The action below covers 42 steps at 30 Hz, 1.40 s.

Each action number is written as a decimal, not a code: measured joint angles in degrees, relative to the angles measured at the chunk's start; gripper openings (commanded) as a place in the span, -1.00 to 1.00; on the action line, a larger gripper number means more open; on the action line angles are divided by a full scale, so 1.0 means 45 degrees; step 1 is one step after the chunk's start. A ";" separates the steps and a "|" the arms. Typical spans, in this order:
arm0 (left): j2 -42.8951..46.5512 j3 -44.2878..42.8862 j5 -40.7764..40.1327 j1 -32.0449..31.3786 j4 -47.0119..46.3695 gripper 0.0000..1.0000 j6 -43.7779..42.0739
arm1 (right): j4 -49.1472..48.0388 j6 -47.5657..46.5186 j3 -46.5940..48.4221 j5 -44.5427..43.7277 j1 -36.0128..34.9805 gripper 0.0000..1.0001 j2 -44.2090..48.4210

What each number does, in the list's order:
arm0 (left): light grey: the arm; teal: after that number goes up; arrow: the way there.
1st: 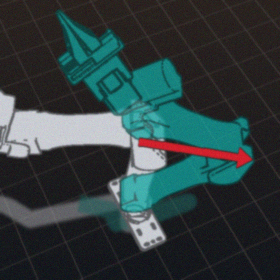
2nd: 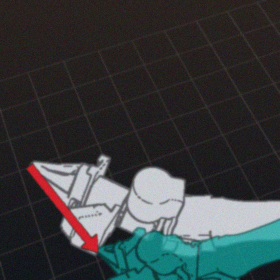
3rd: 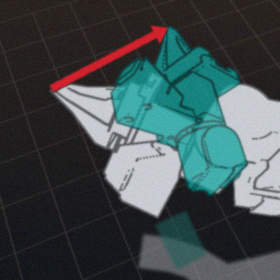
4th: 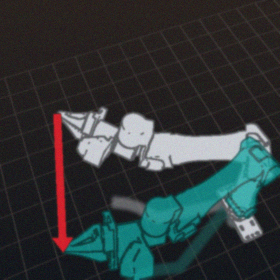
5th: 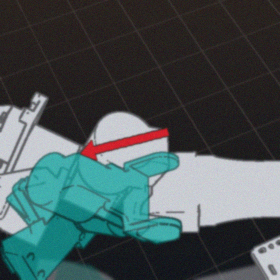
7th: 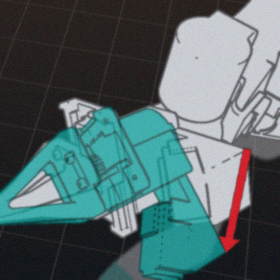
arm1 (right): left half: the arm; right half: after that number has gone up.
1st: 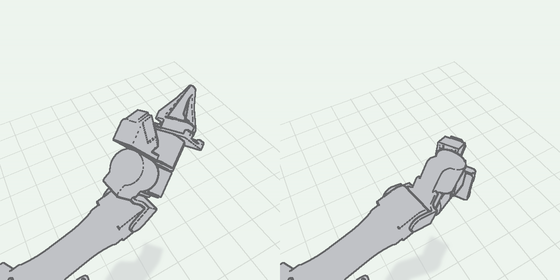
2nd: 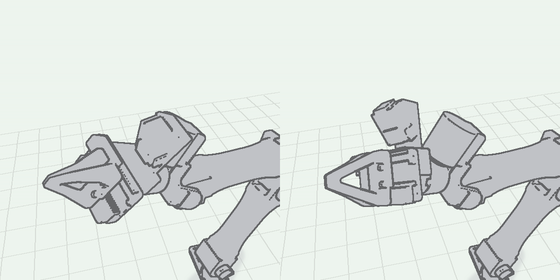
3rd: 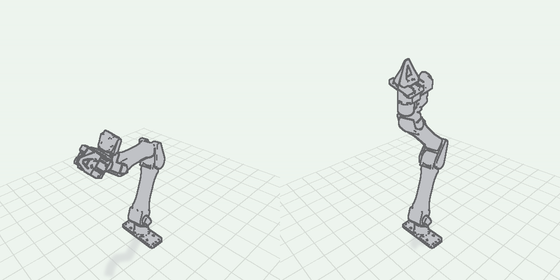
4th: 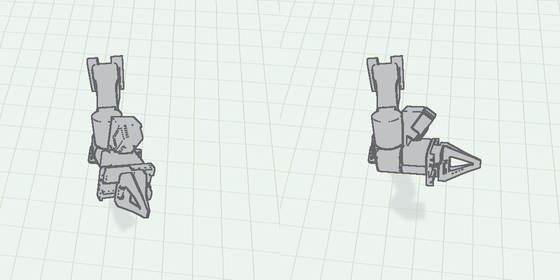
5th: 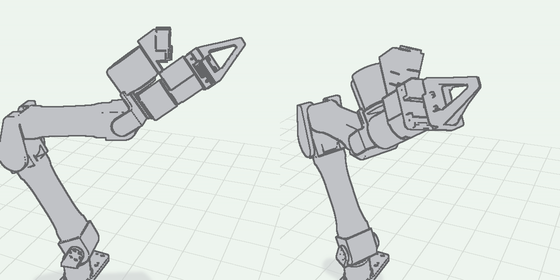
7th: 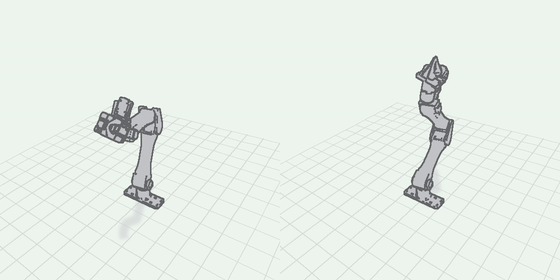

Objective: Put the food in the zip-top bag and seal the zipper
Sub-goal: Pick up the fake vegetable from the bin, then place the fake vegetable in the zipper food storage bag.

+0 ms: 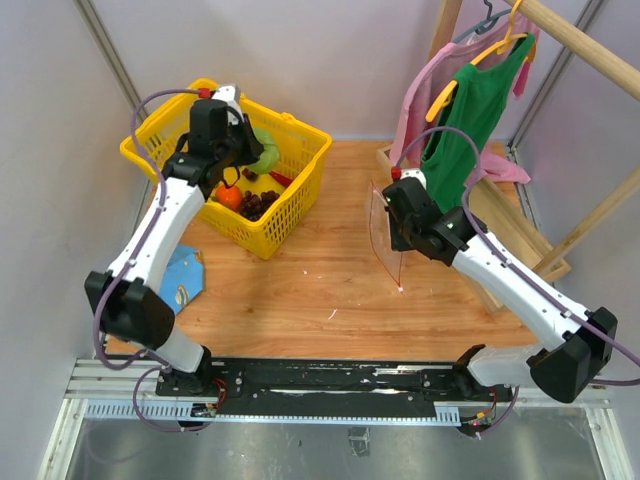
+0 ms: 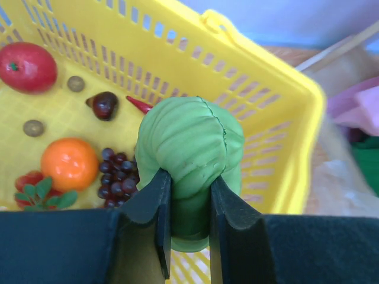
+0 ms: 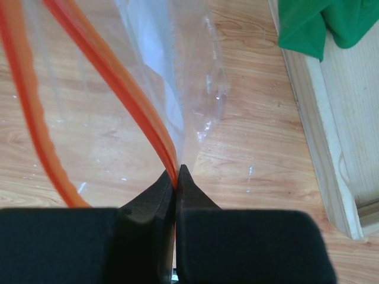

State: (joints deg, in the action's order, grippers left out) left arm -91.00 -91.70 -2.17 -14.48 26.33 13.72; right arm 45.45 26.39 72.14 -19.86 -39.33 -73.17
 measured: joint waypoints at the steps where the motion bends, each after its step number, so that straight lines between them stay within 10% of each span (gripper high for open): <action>1: 0.0345 0.0121 0.0136 0.0000 0.0005 -0.99 0.0233 | 0.0015 0.0053 0.0083 0.0015 -0.0034 -0.99 -0.0083; 22: 0.4507 0.4109 0.6013 -0.1758 -0.2467 -0.99 0.5683 | 0.0282 0.0831 0.2030 0.0219 -0.0675 -0.99 -0.2195; 42: 0.4687 0.7232 0.6397 -0.3764 -0.6470 -0.99 0.8607 | -0.0034 0.1530 0.2565 0.1326 -0.0631 -0.99 -0.2793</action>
State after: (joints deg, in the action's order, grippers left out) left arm -69.91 -59.16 26.61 -31.42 -2.79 52.45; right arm 45.30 33.28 83.68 -13.89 -42.17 -85.73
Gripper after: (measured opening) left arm 0.293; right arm 0.011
